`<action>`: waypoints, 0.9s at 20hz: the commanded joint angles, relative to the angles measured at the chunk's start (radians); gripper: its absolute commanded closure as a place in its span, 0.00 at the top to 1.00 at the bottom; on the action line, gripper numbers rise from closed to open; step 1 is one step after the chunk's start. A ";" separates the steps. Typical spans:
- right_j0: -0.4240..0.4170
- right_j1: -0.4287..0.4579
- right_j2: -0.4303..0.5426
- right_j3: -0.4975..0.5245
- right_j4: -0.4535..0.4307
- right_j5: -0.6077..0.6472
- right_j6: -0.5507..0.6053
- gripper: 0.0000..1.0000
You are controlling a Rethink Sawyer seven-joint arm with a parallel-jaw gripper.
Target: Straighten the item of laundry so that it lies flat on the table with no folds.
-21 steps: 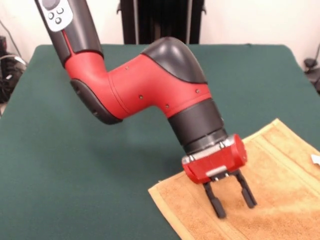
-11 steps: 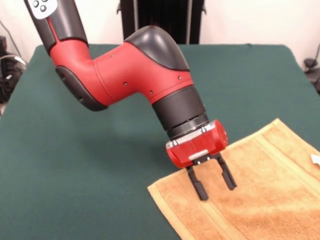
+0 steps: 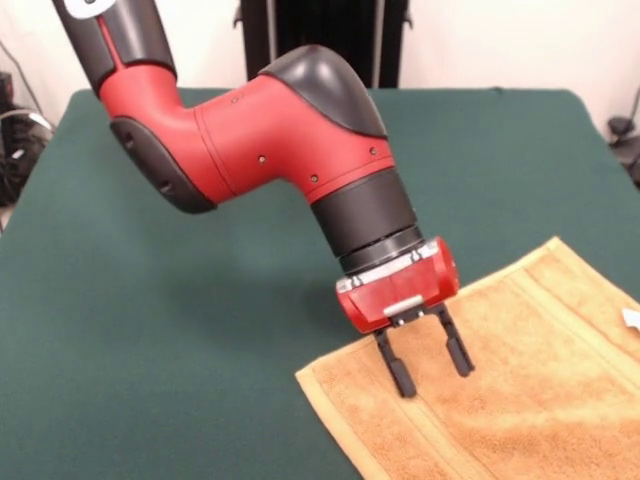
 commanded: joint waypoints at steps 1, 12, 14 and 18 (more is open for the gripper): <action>0.067 0.033 -0.185 -0.006 -0.105 0.167 -0.223 1.00; 0.066 -0.056 -0.268 0.122 -0.179 0.121 -0.191 1.00; 0.093 -0.084 -0.308 0.146 -0.238 0.047 -0.143 1.00; 0.155 -0.132 -0.398 0.192 -0.283 -0.056 -0.028 1.00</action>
